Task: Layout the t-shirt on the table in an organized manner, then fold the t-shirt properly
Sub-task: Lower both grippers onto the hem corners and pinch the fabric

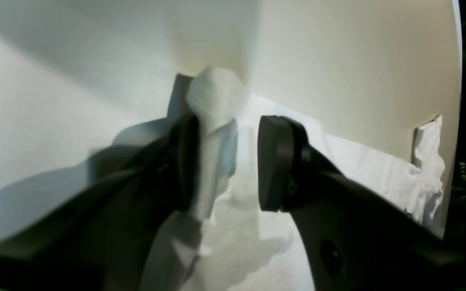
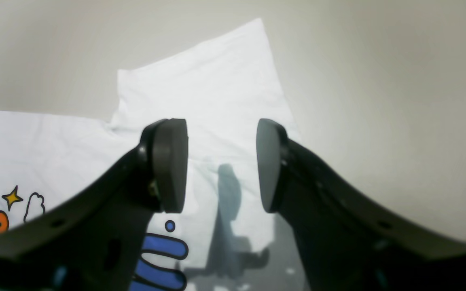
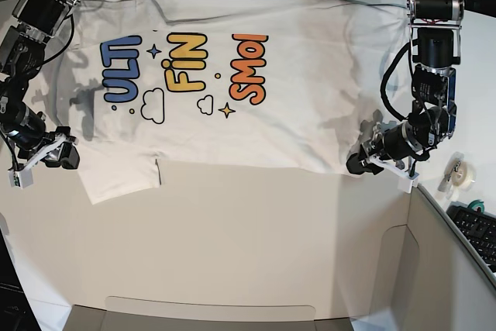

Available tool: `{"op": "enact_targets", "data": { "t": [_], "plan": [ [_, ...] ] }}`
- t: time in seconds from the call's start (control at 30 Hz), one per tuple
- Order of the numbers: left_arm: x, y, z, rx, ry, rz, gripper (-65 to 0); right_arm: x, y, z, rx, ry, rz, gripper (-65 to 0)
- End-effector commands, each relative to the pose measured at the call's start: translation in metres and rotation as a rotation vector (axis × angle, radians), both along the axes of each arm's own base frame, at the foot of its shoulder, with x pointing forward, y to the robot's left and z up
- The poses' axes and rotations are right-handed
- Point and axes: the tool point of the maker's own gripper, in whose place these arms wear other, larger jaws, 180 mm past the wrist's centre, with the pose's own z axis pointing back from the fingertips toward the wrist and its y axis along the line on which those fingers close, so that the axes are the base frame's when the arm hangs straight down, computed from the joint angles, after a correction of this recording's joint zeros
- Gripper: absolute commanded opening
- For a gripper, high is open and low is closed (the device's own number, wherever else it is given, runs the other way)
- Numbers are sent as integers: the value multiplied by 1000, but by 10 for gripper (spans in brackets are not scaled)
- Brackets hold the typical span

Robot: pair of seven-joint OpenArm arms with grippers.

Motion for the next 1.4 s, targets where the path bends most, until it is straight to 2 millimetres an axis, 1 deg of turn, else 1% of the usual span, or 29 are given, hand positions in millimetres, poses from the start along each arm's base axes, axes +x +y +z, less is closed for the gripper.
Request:
{"op": "enact_targets", "data": {
  "t": [0.0, 0.07, 0.1, 0.17, 0.23, 0.27, 0.37, 0.43, 0.53, 0.63, 0.67, 0.8, 0.87, 0.97, 1.03, 1.13, 1.27, 1.37],
  "plan": [
    [-14, 1, -13, 38, 82, -34, -423, 8, -4, 20, -22, -67, 14, -392],
    [-14, 1, -13, 38, 82, -32, -436, 8, -3, 19, -21, -65, 14, -392],
    [-13, 2, -13, 37, 78, -28, -460, 8, -3, 19, -21, -63, 14, -392],
    [-12, 3, -12, 37, 72, -22, -525, 8, -3, 19, -19, -63, 14, -392],
    [-12, 3, -12, 37, 72, -22, -620, 8, 0, 17, -10, -63, 14, -392],
    [-12, 3, -12, 38, 71, -21, -650, 8, 0, 18, -9, -65, 13, -392],
    [-12, 2, -12, 38, 73, -26, -650, 11, -2, 14, 4, -56, 7, -392],
    [-12, 2, -12, 39, 72, -25, -649, 21, -6, 13, 33, -48, -2, -392],
    [-12, 2, -12, 39, 72, -25, -649, 31, -23, 6, 65, -10, -23, -392],
    [-12, 3, -12, 40, 72, -24, -649, 41, -26, -1, 69, 15, 48, -392],
    [-13, 3, -12, 40, 74, -26, -649, 43, -31, -4, 72, 35, 50, -392],
    [-14, 2, -13, 40, 78, -30, -649, 50, -41, -13, 106, 91, 40, -392],
    [-14, 2, -13, 40, 79, -30, -649, 51, -43, -21, 139, 100, 21, -392],
    [-16, 2, -14, 40, 84, -31, -649, 50, -58, -31, 134, 122, -22, -392],
    [-16, 2, -15, 40, 85, -31, -649, 51, -65, -34, 123, 119, -45, -392],
    [-17, 2, -16, 40, 87, -31, -649, 53, -71, -35, 94, 109, -59, -392],
    [-17, 2, -16, 40, 87, -31, -649, 55, -69, -39, 93, 94, -66, -392],
    [-17, 2, -16, 40, 87, -31, -649, 53, -57, -57, 145, 124, -69, -392]
  ]
}}
